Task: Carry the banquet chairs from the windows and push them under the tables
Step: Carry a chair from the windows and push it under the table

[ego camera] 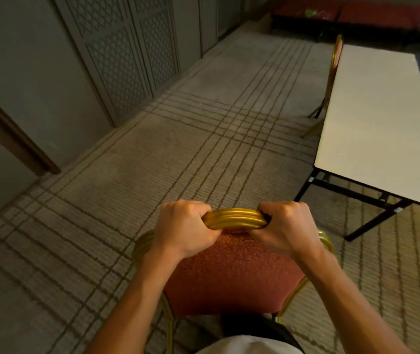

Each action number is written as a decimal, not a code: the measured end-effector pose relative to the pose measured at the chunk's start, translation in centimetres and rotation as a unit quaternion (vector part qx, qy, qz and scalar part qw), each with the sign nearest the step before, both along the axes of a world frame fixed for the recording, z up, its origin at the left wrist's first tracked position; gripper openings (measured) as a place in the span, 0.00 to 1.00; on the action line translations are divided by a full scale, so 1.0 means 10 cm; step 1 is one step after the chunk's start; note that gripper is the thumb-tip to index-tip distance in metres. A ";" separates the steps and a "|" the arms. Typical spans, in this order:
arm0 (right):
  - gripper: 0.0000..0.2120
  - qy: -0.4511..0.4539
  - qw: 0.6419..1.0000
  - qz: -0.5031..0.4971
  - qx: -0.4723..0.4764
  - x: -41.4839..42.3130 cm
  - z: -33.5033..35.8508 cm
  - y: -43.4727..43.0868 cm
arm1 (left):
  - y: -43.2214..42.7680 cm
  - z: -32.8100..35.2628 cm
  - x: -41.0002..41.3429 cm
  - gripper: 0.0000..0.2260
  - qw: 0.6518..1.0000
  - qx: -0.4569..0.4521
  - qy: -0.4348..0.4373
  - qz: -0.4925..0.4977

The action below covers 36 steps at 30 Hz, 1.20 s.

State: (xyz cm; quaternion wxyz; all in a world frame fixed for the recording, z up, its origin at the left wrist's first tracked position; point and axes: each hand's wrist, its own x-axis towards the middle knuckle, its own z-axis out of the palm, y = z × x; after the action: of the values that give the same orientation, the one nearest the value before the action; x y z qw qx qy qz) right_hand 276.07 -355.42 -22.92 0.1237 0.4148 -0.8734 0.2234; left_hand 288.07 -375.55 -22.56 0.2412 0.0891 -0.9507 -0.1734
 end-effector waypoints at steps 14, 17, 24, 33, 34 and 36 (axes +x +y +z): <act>0.15 -0.019 1.000 -0.009 -0.020 -2.63 -0.20 -1.35 | -1.37 -0.08 -2.66 0.16 1.000 -0.021 -0.017 -0.012; 0.17 -0.019 1.000 -0.013 -0.011 -3.17 -0.14 -1.56 | -1.58 -0.03 -3.17 0.17 0.999 -0.024 -0.027 -0.007; 0.18 -0.008 1.000 -0.021 -0.016 -4.15 -0.06 -2.09 | -2.16 -0.05 -4.25 0.18 0.999 0.002 -0.020 -0.028; 0.16 -0.003 0.995 -0.101 0.010 -5.50 -0.10 -2.90 | -3.10 -0.22 -5.93 0.18 0.995 0.011 -0.001 -0.099; 0.15 -0.006 0.993 -0.115 0.005 -5.61 -0.08 -2.95 | -3.17 -0.21 -6.10 0.18 0.993 0.013 -0.002 -0.115; 0.15 0.018 0.988 -0.152 0.002 -5.88 -0.05 -3.00 | -3.26 -0.18 -6.51 0.17 0.989 0.004 0.012 -0.150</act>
State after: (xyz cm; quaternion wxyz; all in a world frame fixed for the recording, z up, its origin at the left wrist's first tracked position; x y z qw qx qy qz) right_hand 217.25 -385.46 -23.47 0.1712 0.2810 -0.9245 0.1923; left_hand 222.96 -408.11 -24.35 0.2233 -0.0552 -0.9498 -0.2120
